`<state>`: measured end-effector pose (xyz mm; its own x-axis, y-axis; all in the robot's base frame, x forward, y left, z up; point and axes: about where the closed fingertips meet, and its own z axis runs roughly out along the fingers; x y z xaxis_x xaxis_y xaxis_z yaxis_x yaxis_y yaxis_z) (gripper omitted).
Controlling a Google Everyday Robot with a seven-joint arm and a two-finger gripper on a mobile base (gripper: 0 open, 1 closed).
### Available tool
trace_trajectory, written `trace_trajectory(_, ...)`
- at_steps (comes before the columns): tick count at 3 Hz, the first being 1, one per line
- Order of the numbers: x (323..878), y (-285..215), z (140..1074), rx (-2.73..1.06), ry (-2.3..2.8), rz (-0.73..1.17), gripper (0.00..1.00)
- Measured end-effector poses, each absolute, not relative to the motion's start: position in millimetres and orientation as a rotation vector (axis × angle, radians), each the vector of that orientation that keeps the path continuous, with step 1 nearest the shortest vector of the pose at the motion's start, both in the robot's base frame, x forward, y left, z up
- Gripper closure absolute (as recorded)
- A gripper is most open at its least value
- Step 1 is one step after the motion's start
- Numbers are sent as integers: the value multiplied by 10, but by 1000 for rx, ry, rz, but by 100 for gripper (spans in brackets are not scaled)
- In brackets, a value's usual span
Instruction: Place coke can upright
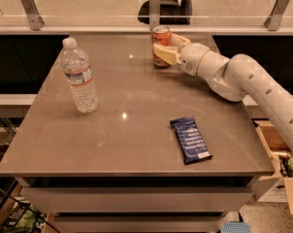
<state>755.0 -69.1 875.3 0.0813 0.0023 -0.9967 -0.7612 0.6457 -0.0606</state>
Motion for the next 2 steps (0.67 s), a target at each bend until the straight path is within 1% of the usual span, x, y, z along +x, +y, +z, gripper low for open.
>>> trace_trajectory(1, 7550, -688, 8754, -697, 1386, 646, 12)
trace_trajectory(2, 7548, -660, 8758, -699, 1385, 649, 0)
